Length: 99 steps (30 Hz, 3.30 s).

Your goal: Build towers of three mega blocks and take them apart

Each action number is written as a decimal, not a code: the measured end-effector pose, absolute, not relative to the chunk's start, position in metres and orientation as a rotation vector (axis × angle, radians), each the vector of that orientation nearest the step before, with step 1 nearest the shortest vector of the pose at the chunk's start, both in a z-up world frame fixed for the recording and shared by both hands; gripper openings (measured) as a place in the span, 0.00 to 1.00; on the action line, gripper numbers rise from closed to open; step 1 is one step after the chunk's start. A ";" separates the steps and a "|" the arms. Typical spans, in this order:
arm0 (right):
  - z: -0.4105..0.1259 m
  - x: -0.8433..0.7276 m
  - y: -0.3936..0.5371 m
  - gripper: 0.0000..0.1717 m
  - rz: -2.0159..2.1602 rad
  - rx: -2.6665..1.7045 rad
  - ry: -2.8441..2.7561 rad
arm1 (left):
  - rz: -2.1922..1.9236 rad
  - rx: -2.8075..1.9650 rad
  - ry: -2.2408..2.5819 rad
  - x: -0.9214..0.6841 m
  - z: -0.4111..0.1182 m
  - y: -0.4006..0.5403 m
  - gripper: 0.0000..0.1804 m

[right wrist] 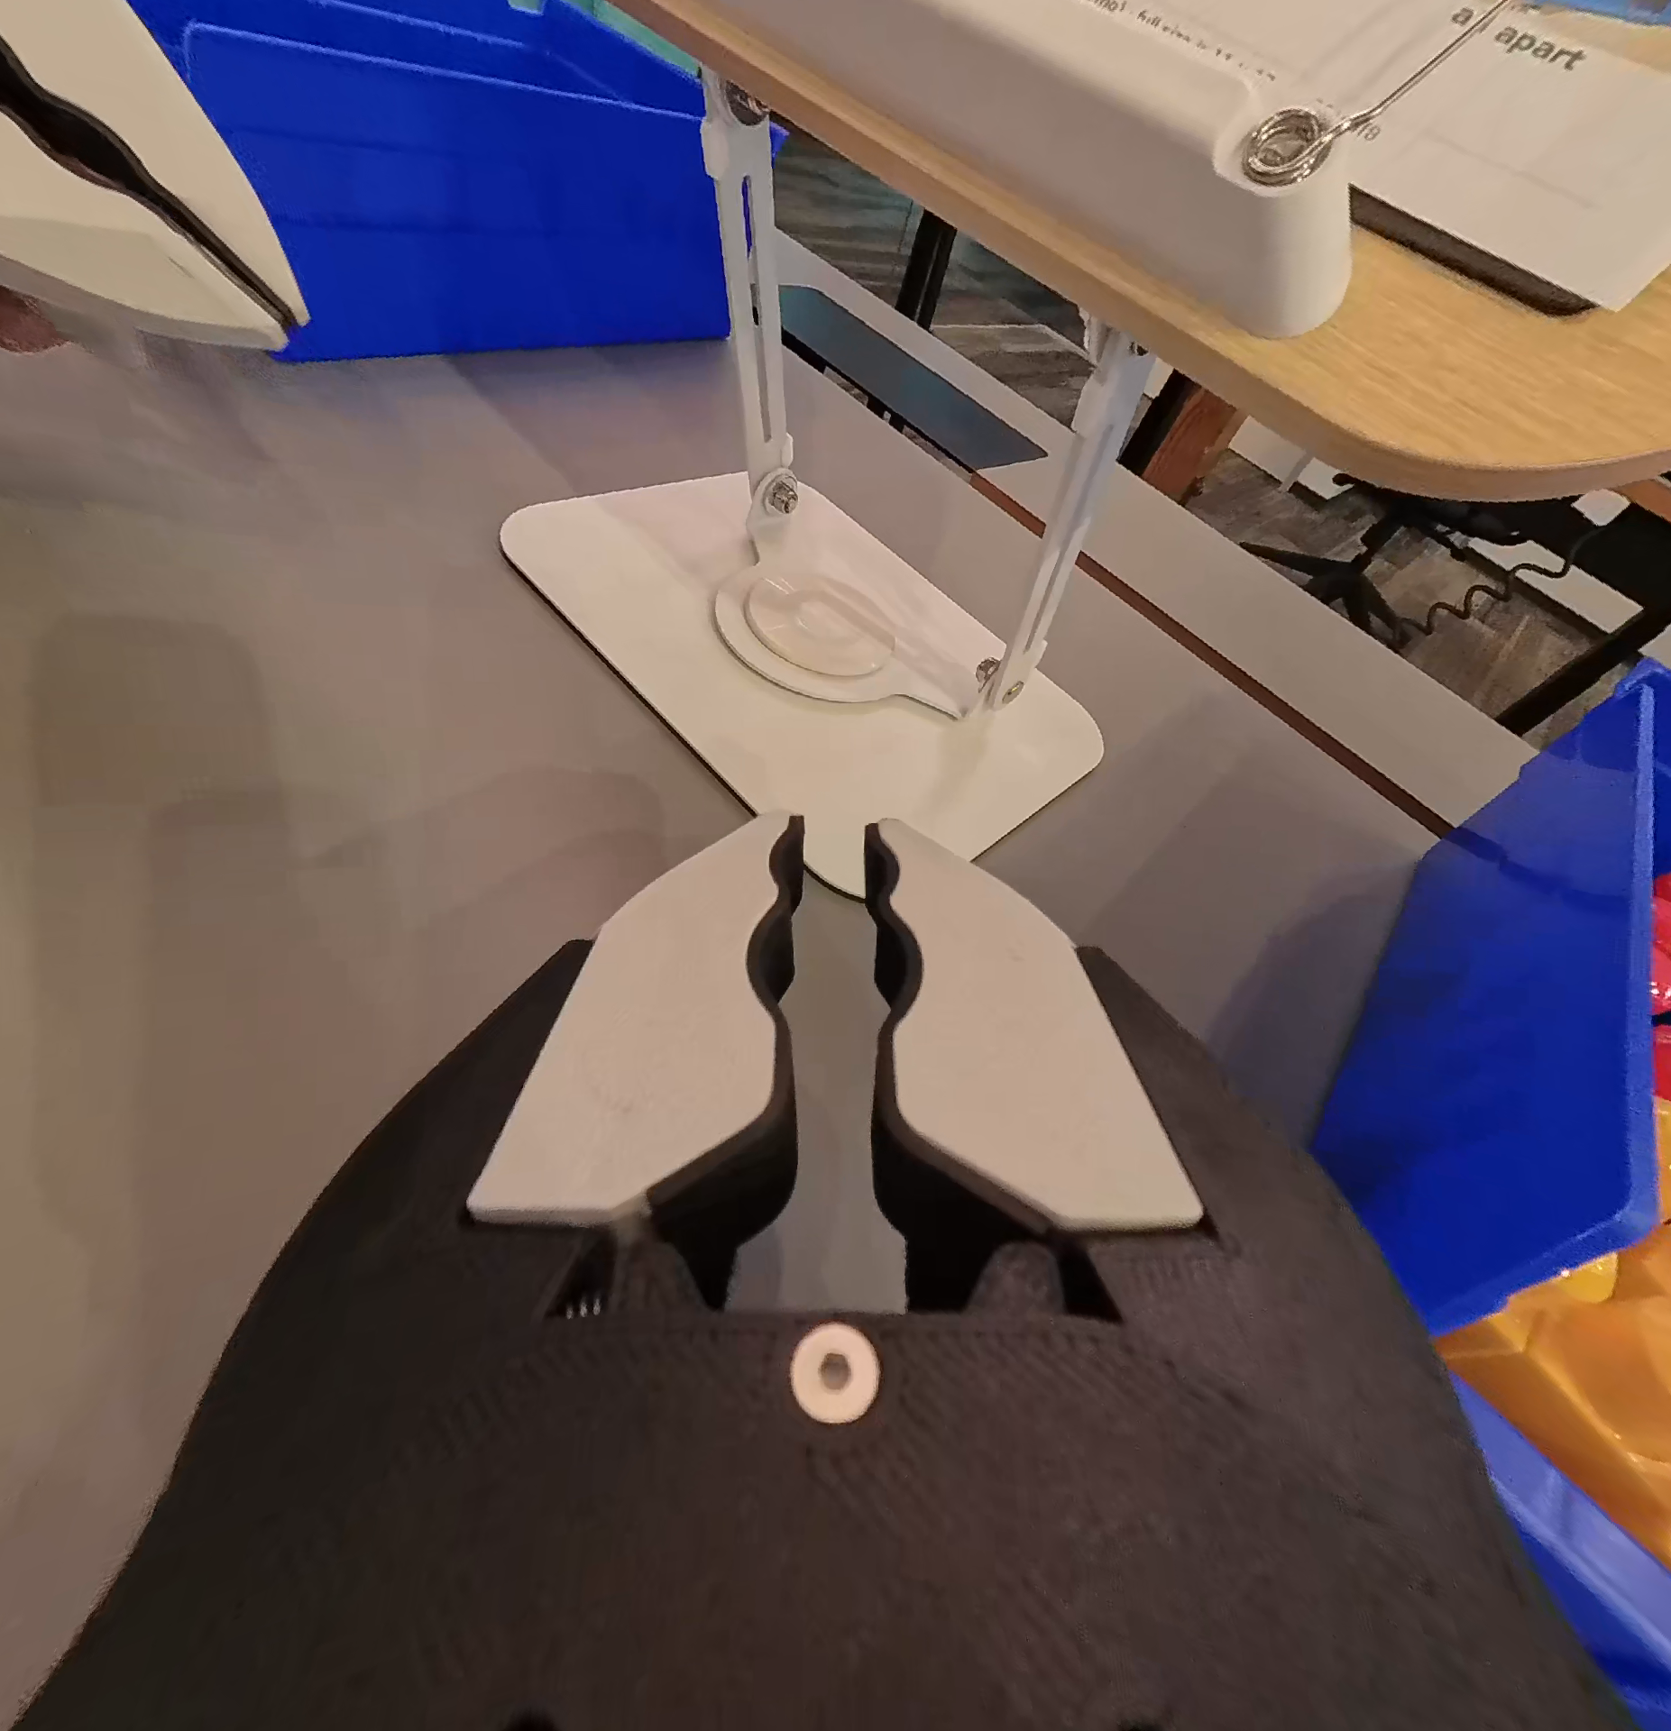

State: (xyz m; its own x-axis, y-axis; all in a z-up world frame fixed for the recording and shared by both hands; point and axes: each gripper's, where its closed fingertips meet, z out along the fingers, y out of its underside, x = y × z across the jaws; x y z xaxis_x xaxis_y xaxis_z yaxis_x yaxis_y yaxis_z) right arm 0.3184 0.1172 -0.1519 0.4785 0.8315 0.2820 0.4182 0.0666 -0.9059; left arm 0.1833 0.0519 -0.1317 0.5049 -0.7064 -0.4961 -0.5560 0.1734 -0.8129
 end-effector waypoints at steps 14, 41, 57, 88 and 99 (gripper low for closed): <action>-0.116 0.357 0.122 0.15 0.307 -1.422 -1.014 | -0.042 -1.459 0.830 0.080 -0.102 0.037 0.20; -0.147 0.635 0.258 0.35 0.312 -1.825 -0.284 | 0.054 -1.606 0.577 -0.011 -0.116 0.014 0.34; -0.148 0.611 0.287 0.05 0.394 -1.809 -0.456 | 0.054 -1.664 0.476 -0.030 -0.123 0.026 0.37; -0.152 0.606 0.314 0.03 0.365 -2.009 -0.413 | 0.085 -1.654 0.333 -0.076 -0.114 0.029 0.31; -0.157 0.605 0.321 0.12 0.422 -2.058 -0.404 | 0.179 -1.618 0.216 -0.125 -0.090 0.022 0.33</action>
State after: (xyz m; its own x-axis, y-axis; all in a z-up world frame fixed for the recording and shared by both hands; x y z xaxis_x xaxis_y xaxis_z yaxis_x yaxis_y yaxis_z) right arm 0.6052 0.3207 -0.1566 0.8853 0.4456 -0.1328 0.1133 -0.4837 -0.8678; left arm -0.1245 0.0221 -0.0899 0.9688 -0.0300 -0.2460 -0.2473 -0.0525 -0.9675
